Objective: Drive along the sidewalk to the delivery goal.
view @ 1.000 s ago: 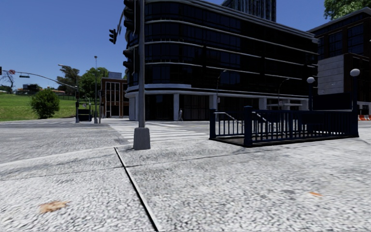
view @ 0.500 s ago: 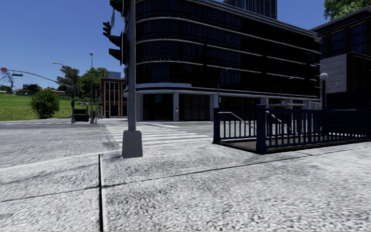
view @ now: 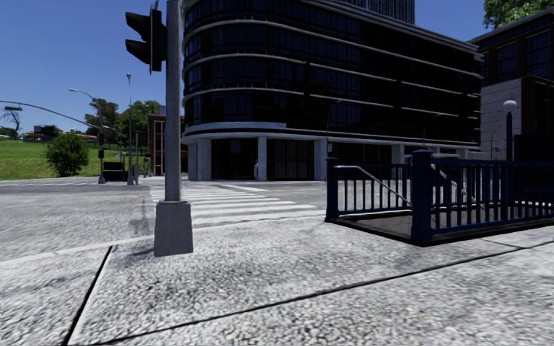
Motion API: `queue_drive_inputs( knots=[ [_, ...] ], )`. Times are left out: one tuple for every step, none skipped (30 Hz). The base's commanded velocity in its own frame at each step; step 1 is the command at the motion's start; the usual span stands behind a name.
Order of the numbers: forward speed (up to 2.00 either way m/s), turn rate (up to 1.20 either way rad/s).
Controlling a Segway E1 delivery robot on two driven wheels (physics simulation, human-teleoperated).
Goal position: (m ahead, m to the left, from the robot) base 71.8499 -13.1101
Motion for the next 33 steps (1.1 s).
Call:
queue_drive_inputs(
  knots=[
    [1.71,0.0],
    [1.71,0.0],
    [1.71,0.0],
    [1.71,0.0],
    [1.71,0.0],
    [1.71,0.0],
    [1.71,0.0],
    [1.71,0.0],
    [1.71,0.0],
    [1.71,0.0],
    [1.71,0.0],
    [1.71,0.0],
    [1.71,0.0],
    [1.71,0.0],
    [1.71,0.0],
    [1.7,0.0],
    [1.7,0.04],
    [1.7,0.09],
    [1.7,0.13],
    [1.7,0.19],
    [1.7,0.19],
    [1.7,0.22],
    [1.7,0.25],
    [1.7,0.28],
    [1.7,0.28],
    [1.7,0.29],
    [1.7,0.29],
    [1.7,0.29],
    [1.7,0.29],
    [1.7,0.29],
    [1.7,0.29],
    [1.7,0.29],
    [1.7,0.32]
  ],
)
